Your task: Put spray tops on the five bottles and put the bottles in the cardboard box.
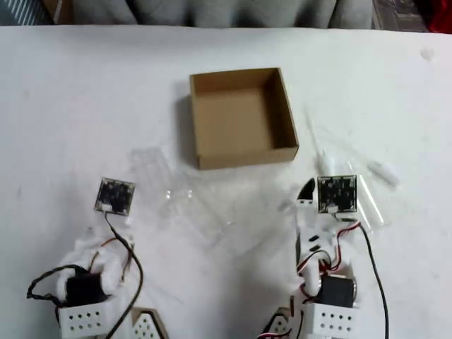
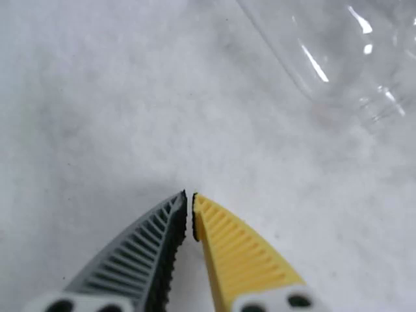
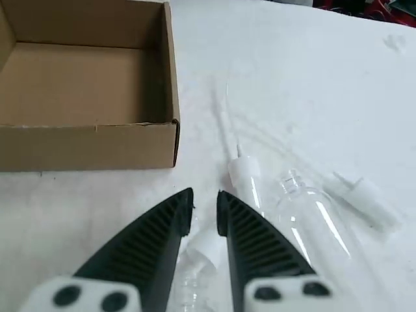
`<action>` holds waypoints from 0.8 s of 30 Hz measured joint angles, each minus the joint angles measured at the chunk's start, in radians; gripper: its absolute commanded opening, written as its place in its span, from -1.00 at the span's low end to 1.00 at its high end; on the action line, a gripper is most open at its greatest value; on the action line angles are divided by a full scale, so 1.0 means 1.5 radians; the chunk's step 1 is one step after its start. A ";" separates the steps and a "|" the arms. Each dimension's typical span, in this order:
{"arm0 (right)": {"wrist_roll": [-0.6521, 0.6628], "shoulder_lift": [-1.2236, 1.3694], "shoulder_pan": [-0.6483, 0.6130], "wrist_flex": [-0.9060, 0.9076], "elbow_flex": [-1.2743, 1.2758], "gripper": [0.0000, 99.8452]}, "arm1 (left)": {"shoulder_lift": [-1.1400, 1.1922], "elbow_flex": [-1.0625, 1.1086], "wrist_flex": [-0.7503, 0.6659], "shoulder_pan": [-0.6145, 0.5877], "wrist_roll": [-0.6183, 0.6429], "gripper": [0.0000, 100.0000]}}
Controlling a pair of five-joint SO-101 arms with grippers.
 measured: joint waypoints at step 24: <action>0.000 0.000 0.001 0.009 0.000 -0.91 | 0.000 -0.104 -0.066 0.000 -0.001 -0.96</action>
